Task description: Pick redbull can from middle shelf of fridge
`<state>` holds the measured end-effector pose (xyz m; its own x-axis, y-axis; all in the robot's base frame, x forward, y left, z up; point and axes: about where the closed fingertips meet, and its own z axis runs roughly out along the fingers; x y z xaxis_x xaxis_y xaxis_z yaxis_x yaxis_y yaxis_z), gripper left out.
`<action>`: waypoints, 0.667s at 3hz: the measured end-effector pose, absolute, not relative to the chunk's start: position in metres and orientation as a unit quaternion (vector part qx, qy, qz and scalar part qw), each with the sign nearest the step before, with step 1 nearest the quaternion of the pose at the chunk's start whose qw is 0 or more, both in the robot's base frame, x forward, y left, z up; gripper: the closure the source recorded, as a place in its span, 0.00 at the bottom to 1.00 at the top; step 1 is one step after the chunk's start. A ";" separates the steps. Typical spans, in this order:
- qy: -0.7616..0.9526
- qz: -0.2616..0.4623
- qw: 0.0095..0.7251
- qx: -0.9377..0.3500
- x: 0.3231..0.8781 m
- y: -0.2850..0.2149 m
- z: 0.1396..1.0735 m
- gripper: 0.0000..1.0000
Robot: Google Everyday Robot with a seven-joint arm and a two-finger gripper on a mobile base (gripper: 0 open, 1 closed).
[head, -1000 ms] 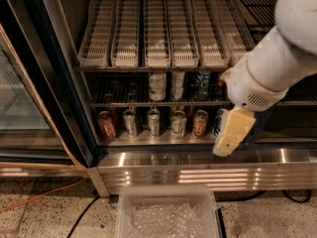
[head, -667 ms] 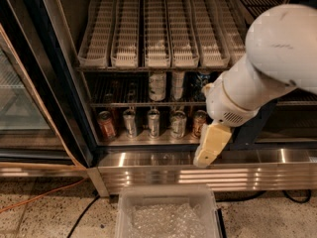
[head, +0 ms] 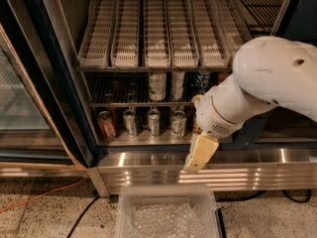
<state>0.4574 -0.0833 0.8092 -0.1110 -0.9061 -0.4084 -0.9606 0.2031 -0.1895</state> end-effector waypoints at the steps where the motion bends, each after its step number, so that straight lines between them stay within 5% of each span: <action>1: 0.741 0.055 0.234 -0.628 0.464 -0.076 0.803 0.00; 2: 0.736 0.057 0.259 -0.623 0.475 -0.057 0.787 0.00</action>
Offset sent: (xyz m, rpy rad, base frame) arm 0.0660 0.0635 -0.0319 0.1559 -0.2412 -0.0495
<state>0.4747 -0.0570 0.7869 -0.0901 -0.8877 -0.4514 -0.9465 0.2174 -0.2385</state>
